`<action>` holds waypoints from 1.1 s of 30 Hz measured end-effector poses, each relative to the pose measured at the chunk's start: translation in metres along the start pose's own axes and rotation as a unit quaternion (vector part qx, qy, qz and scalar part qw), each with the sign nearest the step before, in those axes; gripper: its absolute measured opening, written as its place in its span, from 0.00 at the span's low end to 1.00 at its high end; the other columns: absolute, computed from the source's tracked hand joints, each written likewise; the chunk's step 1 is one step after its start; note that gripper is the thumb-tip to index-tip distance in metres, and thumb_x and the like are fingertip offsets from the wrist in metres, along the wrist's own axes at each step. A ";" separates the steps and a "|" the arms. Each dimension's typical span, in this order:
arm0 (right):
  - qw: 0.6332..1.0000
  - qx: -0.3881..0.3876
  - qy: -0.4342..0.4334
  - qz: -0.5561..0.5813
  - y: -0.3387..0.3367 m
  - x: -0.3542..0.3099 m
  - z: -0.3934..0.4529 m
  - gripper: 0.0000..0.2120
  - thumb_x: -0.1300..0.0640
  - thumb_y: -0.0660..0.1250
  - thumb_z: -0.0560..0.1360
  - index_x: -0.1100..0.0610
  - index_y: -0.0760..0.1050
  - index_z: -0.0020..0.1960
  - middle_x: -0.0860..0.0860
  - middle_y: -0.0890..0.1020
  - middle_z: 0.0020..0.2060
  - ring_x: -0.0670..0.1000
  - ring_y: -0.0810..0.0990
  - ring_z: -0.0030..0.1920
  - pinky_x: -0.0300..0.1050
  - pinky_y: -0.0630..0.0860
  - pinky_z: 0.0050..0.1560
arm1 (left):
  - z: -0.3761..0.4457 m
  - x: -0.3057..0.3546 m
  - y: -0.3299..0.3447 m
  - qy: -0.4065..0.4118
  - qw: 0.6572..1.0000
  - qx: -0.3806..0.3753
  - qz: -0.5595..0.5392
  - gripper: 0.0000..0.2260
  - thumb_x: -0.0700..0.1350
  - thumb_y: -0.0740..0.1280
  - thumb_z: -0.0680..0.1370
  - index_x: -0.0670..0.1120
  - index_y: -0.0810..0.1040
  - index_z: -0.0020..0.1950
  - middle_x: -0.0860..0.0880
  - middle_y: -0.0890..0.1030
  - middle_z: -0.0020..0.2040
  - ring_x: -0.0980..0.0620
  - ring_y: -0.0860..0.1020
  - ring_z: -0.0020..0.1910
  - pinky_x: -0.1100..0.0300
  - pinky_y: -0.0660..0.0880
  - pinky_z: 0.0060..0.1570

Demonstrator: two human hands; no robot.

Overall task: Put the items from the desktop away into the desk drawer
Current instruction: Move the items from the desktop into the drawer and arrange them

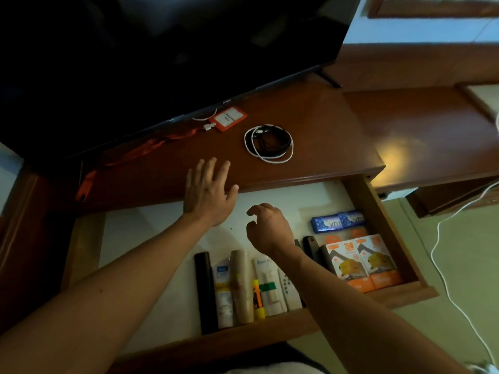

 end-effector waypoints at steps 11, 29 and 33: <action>0.983 0.156 -0.018 0.091 -0.056 0.037 0.105 0.11 0.61 0.63 0.73 0.59 0.80 0.52 0.56 0.80 0.51 0.58 0.78 0.51 0.51 0.77 0.47 | 0.079 -0.019 0.039 -0.079 0.988 -0.102 0.088 0.37 0.74 0.38 0.75 0.60 0.42 0.81 0.46 0.41 0.82 0.40 0.40 0.80 0.36 0.39 0.75; 0.989 0.010 0.143 -0.046 -0.095 0.049 0.224 0.27 0.50 0.68 0.78 0.61 0.66 0.71 0.60 0.69 0.67 0.63 0.70 0.66 0.57 0.73 0.63 | 0.079 -0.021 0.043 -0.078 0.991 -0.050 0.095 0.37 0.75 0.40 0.74 0.61 0.47 0.81 0.47 0.46 0.82 0.40 0.45 0.80 0.36 0.45 0.75; 0.991 0.025 0.129 -0.006 -0.093 0.052 0.225 0.21 0.54 0.67 0.78 0.62 0.71 0.67 0.61 0.74 0.62 0.63 0.76 0.60 0.56 0.77 0.58 | 0.079 -0.022 0.042 -0.081 0.991 -0.050 0.094 0.37 0.75 0.41 0.75 0.61 0.47 0.81 0.47 0.47 0.82 0.40 0.45 0.80 0.35 0.46 0.75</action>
Point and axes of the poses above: each hand's wrist, its own z-axis towards the middle knuckle, its own y-axis out of the palm, x = y × z, the point moved 1 cm from there along z, towards the middle knuckle
